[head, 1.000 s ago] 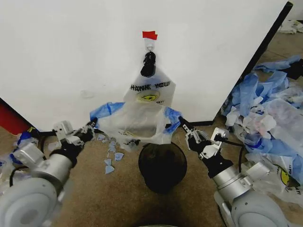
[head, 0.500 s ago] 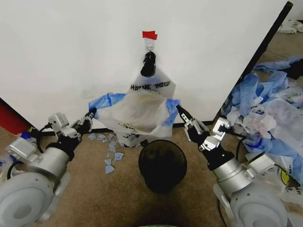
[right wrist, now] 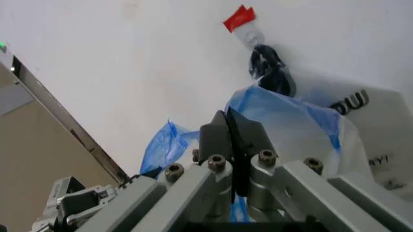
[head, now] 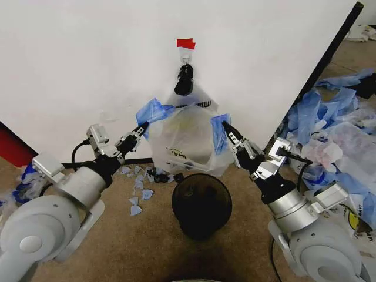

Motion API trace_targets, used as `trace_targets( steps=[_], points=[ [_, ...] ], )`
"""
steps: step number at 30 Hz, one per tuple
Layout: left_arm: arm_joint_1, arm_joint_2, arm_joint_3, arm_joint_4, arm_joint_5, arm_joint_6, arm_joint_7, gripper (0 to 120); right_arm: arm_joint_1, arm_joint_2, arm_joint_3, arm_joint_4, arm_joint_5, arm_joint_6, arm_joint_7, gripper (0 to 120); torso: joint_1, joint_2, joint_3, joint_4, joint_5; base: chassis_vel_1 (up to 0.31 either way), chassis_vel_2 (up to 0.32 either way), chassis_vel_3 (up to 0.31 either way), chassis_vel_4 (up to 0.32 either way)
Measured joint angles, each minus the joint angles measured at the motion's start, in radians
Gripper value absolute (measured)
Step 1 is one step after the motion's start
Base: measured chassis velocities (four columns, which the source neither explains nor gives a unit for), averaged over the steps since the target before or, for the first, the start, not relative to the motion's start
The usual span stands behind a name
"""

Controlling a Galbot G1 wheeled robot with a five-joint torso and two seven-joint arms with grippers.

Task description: Pick up the garbage bag from the wall and place it over the trash bin.

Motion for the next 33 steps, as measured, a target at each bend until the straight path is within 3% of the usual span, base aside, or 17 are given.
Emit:
trace_targets(
  steps=[11,26,29,33],
  points=[
    [-0.030,0.077,-0.042,0.000,-0.111,0.006,-0.066,0,-0.012,-0.019,0.027,0.001,0.085,-0.014,0.032,0,0.000,0.000,0.000,-0.0001,0.0003,0.000,0.000,0.000,0.000],
    [-0.081,0.128,-0.080,0.000,-0.261,-0.011,-0.094,0,-0.029,-0.076,0.088,0.002,0.190,0.022,-0.041,0,0.000,0.000,0.000,-0.0001,-0.0002,0.000,0.000,0.000,0.000],
    [-0.073,0.124,-0.083,0.000,-0.258,-0.011,-0.090,0,-0.039,-0.080,0.092,0.002,0.186,0.022,-0.042,0,0.000,0.000,0.000,-0.0001,0.0003,0.000,0.000,0.000,0.000],
    [0.004,0.109,-0.091,0.000,-0.176,-0.003,-0.062,0,-0.086,-0.081,0.105,0.002,0.154,0.024,-0.053,0,0.000,0.000,0.000,0.0002,-0.0001,0.000,0.000,0.000,0.000]
  ],
)
